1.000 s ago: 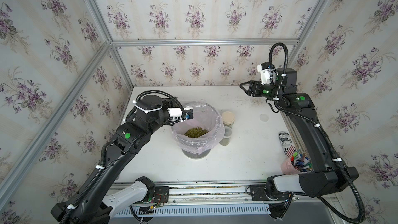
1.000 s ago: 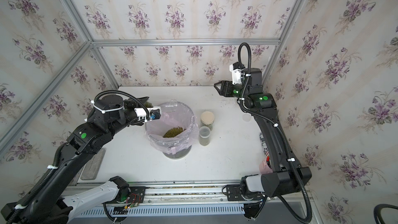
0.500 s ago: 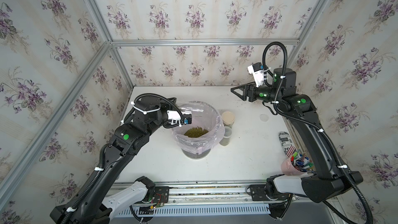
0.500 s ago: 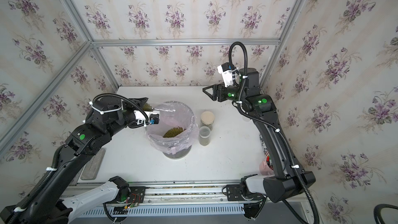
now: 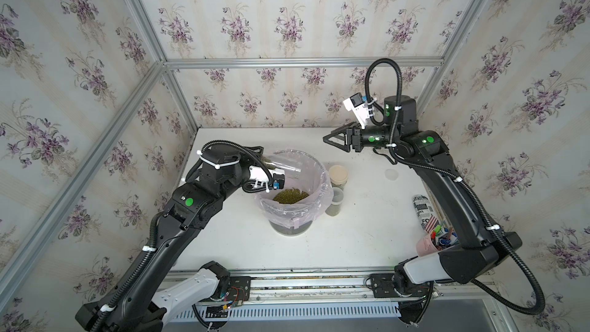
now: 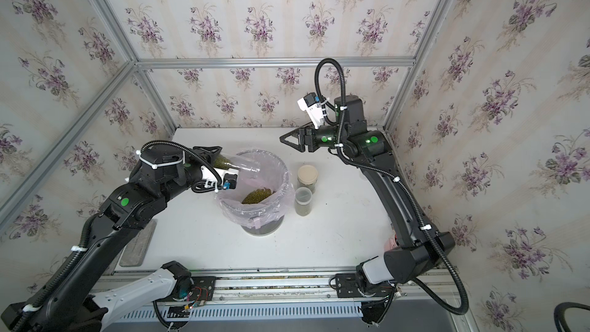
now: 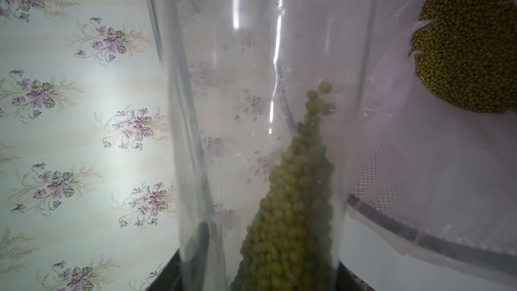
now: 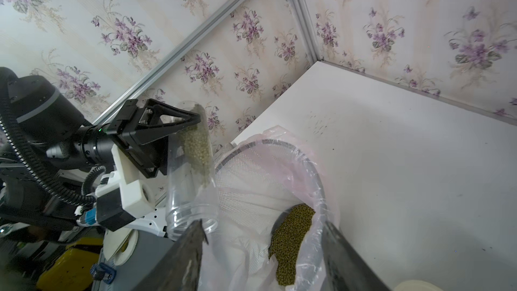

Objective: Empty moldy mung beans from jars
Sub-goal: Pour the moldy mung beans from the jar into the trash bin.

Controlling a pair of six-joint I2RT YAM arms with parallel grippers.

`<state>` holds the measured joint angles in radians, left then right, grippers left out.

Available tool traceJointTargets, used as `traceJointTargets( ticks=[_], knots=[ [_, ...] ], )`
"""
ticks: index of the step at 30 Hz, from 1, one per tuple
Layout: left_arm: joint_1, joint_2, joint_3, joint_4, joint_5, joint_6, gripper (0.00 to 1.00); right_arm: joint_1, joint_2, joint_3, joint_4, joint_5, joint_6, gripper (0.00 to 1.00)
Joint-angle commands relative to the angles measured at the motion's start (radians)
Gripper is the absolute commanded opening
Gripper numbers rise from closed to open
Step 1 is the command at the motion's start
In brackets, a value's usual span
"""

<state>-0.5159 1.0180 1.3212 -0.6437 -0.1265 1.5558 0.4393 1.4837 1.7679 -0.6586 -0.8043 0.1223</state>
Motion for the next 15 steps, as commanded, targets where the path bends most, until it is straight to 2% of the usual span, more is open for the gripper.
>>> traceJointTargets(
  ticks=[1, 15],
  knots=[
    [0.001, 0.007, 0.017, 0.025, -0.02, 0.073, 0.38, 0.04, 0.036, 0.069, -0.072, 0.002, -0.058, 0.64],
    [-0.002, 0.016, 0.037, 0.019, -0.029, 0.182, 0.38, 0.208, 0.073, 0.095, -0.146, 0.073, -0.11, 0.63]
  ],
)
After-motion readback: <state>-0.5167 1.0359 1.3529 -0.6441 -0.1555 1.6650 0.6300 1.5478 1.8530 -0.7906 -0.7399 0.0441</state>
